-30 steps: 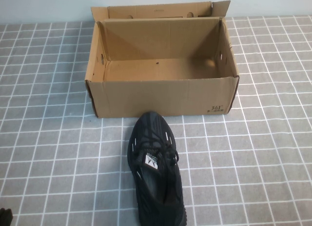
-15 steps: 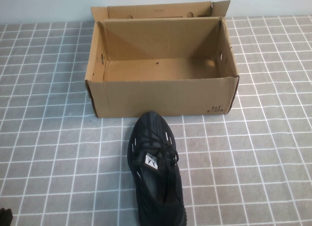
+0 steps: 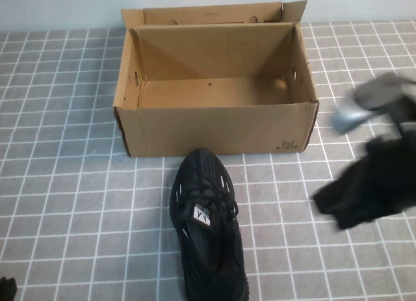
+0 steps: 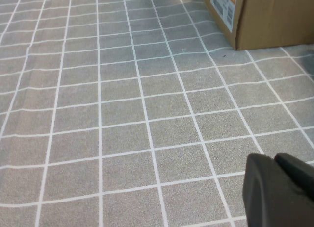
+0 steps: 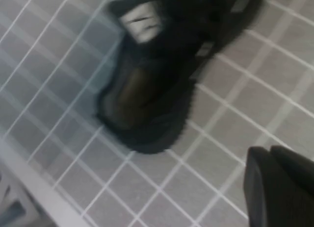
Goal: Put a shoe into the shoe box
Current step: Pick up the shoe from the table
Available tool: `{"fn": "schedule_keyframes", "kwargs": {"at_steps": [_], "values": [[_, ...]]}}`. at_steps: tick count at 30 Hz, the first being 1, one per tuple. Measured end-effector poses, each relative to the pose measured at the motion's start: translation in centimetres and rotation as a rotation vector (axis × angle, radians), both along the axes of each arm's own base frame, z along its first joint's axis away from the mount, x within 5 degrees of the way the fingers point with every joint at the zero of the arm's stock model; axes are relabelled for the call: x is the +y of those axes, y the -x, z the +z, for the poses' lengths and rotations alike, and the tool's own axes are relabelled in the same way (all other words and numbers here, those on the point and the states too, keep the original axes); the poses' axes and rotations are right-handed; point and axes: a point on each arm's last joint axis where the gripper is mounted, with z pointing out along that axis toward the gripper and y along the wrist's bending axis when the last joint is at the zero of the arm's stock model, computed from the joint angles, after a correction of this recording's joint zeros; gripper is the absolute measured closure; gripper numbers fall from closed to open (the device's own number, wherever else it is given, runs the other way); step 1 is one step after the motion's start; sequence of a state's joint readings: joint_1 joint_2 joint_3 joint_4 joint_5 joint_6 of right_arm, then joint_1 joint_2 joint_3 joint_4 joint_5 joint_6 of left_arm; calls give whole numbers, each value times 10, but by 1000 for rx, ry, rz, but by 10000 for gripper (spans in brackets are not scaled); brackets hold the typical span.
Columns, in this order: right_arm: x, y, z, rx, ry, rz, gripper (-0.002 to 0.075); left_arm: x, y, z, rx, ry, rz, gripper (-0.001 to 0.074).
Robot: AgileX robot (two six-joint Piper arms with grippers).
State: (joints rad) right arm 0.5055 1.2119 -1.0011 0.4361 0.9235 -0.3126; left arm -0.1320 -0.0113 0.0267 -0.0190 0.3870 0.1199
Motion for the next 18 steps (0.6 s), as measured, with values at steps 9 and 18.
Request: {"fn": "schedule_keyframes", "kwargs": {"at_steps": [9,18], "values": [[98,8,-14,-82,201,433,704,0,0,0,0,0,0,736],[137,-12,-30,-162,274,529,324,0,0,0,0,0,0,736]]}}
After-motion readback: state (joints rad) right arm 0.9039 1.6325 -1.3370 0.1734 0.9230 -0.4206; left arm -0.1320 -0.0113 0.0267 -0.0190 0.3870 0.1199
